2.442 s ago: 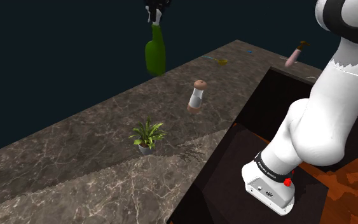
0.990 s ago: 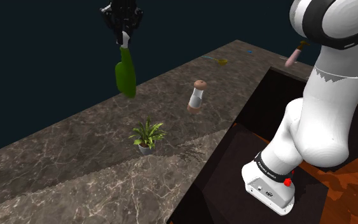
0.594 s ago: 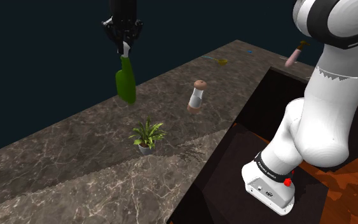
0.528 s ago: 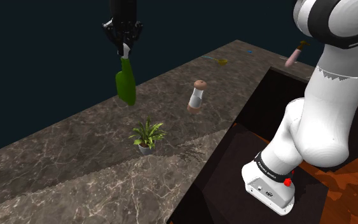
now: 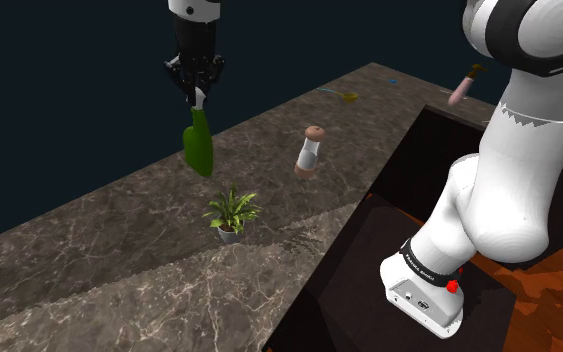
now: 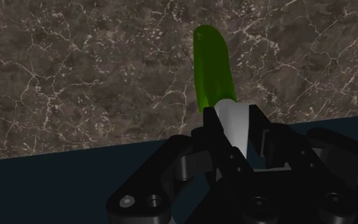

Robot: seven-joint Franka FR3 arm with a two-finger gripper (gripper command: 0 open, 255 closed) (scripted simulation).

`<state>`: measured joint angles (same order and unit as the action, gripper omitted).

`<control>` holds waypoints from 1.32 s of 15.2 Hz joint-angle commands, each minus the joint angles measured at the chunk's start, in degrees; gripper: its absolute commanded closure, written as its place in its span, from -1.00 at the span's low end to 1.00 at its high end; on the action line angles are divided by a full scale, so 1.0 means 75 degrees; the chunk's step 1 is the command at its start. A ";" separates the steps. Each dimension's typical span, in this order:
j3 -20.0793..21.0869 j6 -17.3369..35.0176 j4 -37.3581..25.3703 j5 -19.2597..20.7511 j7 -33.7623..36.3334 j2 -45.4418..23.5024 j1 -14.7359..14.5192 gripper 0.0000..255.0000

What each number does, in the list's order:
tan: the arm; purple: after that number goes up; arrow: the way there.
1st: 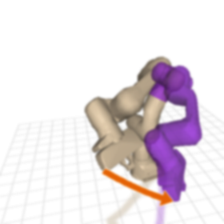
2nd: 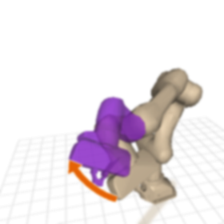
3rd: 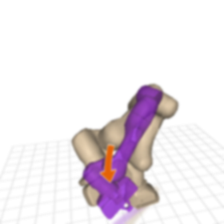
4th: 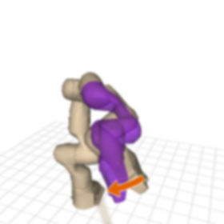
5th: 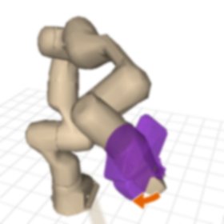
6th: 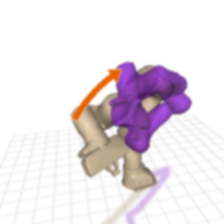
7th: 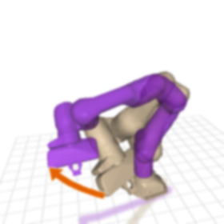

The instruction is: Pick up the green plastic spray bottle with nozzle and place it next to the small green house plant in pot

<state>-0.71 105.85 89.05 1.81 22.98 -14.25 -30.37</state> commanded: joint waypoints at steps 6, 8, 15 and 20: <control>0.0003 0.0692 0.0624 0.0007 0.0029 -0.0062 -0.0004 1.00; 0.0002 0.0885 0.0784 0.0009 0.0035 -0.0094 -0.0003 1.00; 0.0001 0.1334 0.1131 0.0014 0.0049 -0.0196 -0.0002 1.00; 0.0001 0.1334 0.1131 0.0014 0.0049 -0.0196 -0.0002 1.00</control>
<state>-0.70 115.84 97.53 1.91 23.35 -15.73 -30.39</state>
